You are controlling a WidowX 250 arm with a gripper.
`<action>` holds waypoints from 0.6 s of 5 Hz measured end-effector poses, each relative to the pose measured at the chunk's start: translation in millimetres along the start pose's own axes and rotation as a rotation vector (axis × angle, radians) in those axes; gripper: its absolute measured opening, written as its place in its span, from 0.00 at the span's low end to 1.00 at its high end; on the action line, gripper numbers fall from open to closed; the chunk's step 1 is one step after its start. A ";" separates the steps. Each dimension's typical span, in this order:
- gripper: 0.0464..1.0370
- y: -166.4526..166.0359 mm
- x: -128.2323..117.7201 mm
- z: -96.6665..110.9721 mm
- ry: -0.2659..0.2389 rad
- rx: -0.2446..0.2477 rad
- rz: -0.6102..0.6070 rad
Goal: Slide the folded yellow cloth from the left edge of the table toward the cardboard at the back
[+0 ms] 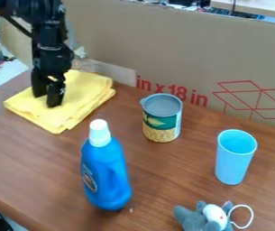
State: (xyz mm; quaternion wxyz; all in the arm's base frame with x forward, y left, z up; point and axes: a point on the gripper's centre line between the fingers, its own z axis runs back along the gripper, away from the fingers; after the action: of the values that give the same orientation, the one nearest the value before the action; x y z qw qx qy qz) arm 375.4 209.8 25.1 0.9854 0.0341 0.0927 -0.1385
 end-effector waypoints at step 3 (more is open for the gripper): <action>0.96 -7.0 -7.1 46.6 -0.068 -0.019 0.007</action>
State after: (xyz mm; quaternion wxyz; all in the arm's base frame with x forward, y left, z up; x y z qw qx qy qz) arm 374.9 200.7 71.9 0.9888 0.0203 0.0601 -0.1354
